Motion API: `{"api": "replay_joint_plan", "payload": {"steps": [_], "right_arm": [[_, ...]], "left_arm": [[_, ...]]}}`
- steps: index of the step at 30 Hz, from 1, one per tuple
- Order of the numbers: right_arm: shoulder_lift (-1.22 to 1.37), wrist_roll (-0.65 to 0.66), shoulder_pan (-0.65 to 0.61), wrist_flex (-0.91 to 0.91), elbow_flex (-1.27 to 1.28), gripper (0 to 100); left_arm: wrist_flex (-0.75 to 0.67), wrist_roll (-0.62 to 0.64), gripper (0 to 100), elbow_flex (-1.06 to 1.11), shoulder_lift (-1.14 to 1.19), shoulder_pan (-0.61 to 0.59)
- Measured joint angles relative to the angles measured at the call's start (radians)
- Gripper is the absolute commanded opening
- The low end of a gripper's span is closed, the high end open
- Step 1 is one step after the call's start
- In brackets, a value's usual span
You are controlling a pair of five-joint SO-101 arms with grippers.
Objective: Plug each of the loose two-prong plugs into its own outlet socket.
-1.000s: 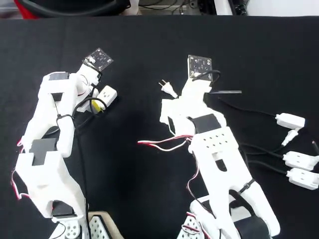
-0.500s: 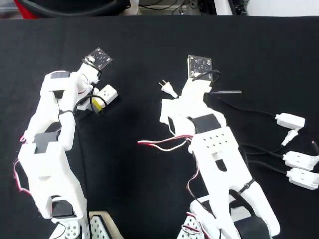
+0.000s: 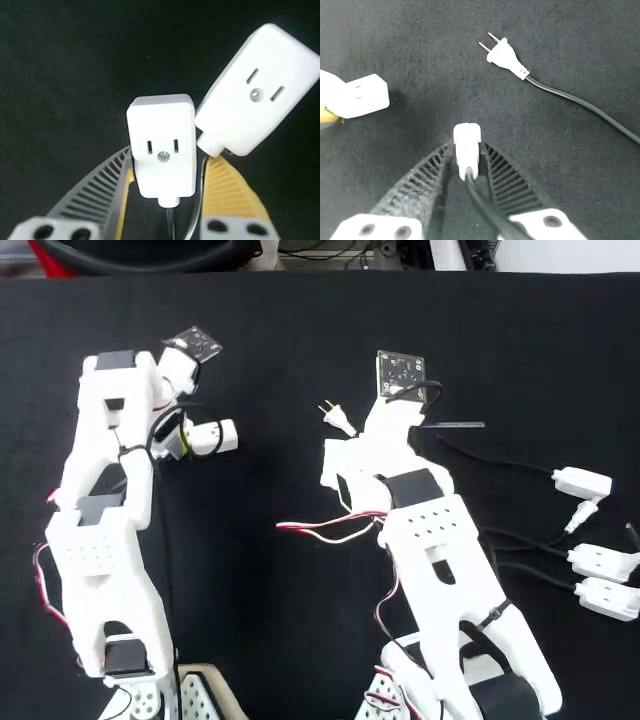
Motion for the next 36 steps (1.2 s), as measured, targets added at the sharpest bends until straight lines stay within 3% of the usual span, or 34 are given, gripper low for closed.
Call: {"api": "replay_joint_plan", "payload": {"steps": [9, 14, 19, 25, 36], "right_arm": [[0.000, 0.000, 0.000, 0.000, 0.000, 1.2], [0.000, 0.000, 0.000, 0.000, 0.000, 1.2], [0.000, 0.000, 0.000, 0.000, 0.000, 1.2], [0.000, 0.000, 0.000, 0.000, 0.000, 1.2], [0.000, 0.000, 0.000, 0.000, 0.000, 1.2]], "left_arm": [[0.206, 0.035, 3, -0.153, 0.000, 0.000], [0.238, 0.064, 3, -0.229, 0.000, -0.005], [0.210, 0.098, 16, -0.244, 0.000, -0.058], [0.242, -0.011, 22, -0.244, 0.000, -0.092], [0.292, -0.064, 26, -0.244, 0.000, -0.118]]}}
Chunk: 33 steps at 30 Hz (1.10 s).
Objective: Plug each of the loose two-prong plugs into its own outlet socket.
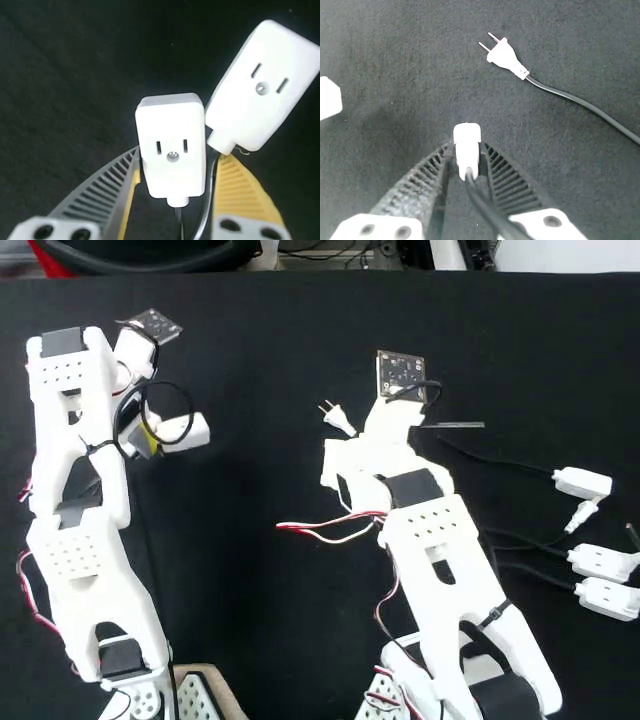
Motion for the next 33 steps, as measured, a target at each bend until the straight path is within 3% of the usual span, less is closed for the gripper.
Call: {"api": "replay_joint_plan", "payload": {"steps": [10, 14, 21, 26, 33], "right_arm": [[0.000, 0.000, 0.000, 0.000, 0.000, 1.2], [0.000, 0.000, 0.000, 0.000, 0.000, 1.2], [0.000, 0.000, 0.000, 0.000, 0.000, 1.2], [0.000, 0.000, 0.000, 0.000, 0.000, 1.2], [0.000, 0.000, 0.000, 0.000, 0.000, 1.2]], "left_arm": [[0.003, 0.000, 27, -0.002, 0.000, -0.002], [0.029, 0.000, 21, -0.002, 0.000, 0.000], [0.040, -0.006, 15, 0.060, -0.002, 0.169], [-0.100, -0.075, 15, 0.261, -0.002, 0.296], [-0.253, -0.138, 15, 0.385, 0.000, 0.308]]}}
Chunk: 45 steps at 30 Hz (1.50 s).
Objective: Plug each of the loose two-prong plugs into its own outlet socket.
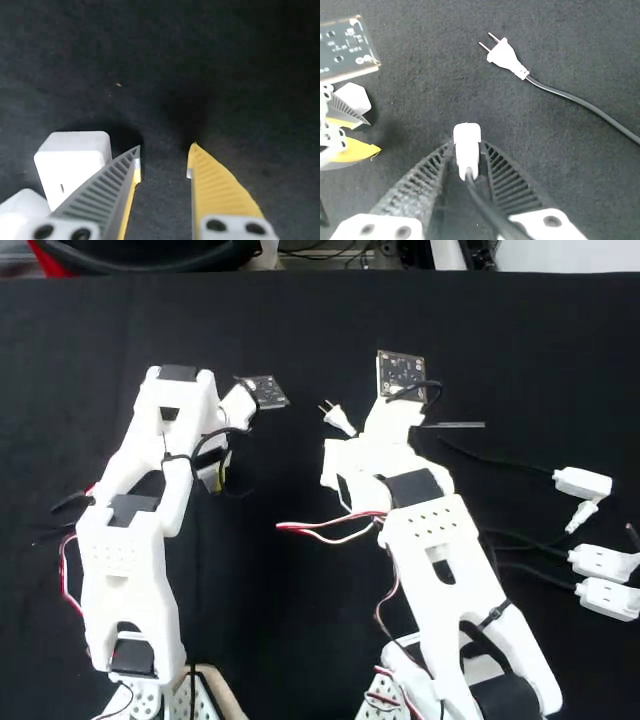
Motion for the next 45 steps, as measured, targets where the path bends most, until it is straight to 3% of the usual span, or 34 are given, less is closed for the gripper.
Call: {"api": "replay_joint_plan", "payload": {"steps": [13, 17, 25, 34, 39, 45], "right_arm": [[0.000, 0.003, 0.000, 0.000, 0.000, 1.2], [0.000, 0.003, 0.000, 0.000, 0.000, 1.2], [0.000, 0.003, 0.000, 0.000, 0.000, 1.2], [0.000, 0.003, 0.000, 0.000, 0.000, 1.2], [0.000, 0.003, 0.000, 0.000, 0.000, 1.2], [0.000, 0.003, 0.000, 0.000, 0.000, 1.2]], "left_arm": [[0.058, -0.009, 15, -0.003, -0.166, -0.031], [-0.038, -0.009, 15, 0.029, -0.170, -0.060], [-0.209, -0.009, 15, 0.052, -0.080, -0.130], [-0.218, -0.009, 15, 0.037, 0.003, -0.132], [-0.218, -0.055, 27, -0.017, 0.068, -0.132], [-0.192, -0.072, 24, -0.123, 0.147, -0.147]]}}
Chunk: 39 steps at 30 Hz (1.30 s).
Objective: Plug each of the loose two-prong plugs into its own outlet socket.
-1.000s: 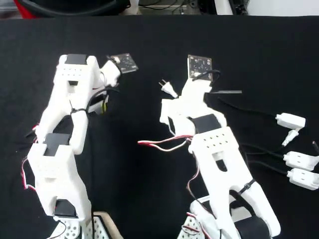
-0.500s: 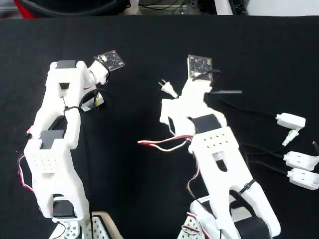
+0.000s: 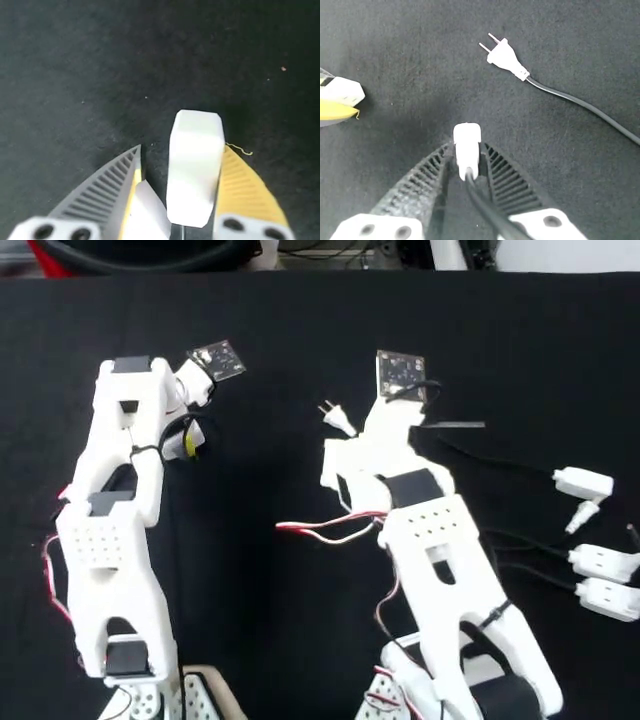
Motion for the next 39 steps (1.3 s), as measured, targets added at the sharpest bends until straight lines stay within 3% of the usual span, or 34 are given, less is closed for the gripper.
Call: {"api": "replay_joint_plan", "payload": {"steps": [4, 10, 21, 30, 39], "right_arm": [[0.000, 0.000, 0.000, 0.000, 0.000, 1.2], [0.000, 0.000, 0.000, 0.000, 0.000, 1.2], [0.000, 0.000, 0.023, 0.000, 0.000, 1.2], [0.000, 0.000, 0.150, 0.028, -0.025, 1.2], [0.000, 0.000, 0.298, 0.173, -0.140, 1.2]], "left_arm": [[0.012, -0.020, 21, -0.009, 0.000, 0.000], [0.068, -0.009, 3, -0.021, 0.000, 0.009], [0.525, 0.117, 3, -0.301, 0.018, 0.092], [0.559, 0.296, 3, -0.304, 0.018, 0.276], [0.557, 0.365, 3, -0.239, 0.020, 0.431]]}}
